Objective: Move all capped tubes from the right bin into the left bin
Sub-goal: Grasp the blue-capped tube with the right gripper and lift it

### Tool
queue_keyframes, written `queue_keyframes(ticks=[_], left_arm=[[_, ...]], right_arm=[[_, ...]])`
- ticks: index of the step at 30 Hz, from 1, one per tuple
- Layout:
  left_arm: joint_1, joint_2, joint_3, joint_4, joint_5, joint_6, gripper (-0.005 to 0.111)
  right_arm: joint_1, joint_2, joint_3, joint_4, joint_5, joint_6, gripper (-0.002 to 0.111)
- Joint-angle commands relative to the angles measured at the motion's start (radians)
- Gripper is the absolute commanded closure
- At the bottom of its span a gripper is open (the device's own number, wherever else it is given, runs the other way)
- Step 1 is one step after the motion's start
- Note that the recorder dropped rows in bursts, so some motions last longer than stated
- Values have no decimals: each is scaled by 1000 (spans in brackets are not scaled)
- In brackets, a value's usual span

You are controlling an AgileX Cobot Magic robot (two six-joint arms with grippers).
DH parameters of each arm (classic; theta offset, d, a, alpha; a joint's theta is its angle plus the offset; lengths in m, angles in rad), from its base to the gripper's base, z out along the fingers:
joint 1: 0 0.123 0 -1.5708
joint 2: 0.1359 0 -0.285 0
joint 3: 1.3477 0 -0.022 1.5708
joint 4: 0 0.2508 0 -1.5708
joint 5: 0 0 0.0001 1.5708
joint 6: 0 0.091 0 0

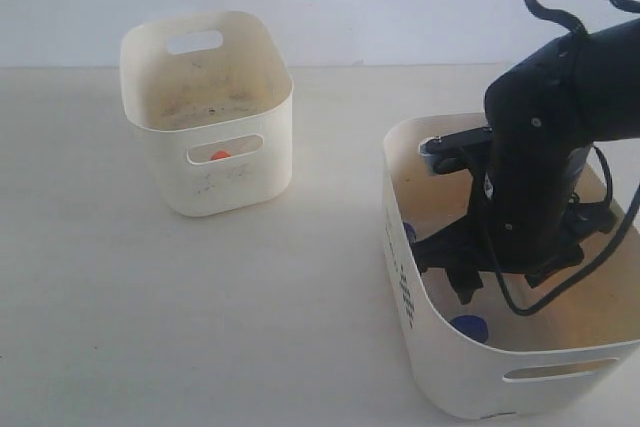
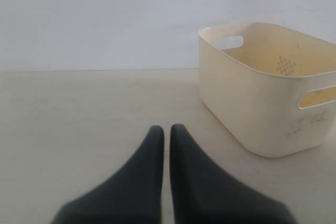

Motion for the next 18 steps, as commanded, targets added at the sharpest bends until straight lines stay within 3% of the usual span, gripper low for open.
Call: queue_keyframes(ticks=[1, 15, 18], left_arm=[[0, 3, -4, -6, -7, -10, 102], [0, 3, -4, -6, -7, -10, 102], [0, 3, -4, -6, -7, -10, 102]], right_arm=[[-3, 31, 5, 12, -26, 3, 45], [-3, 100, 7, 25, -67, 3, 45], [-3, 114, 7, 22, -67, 3, 52]])
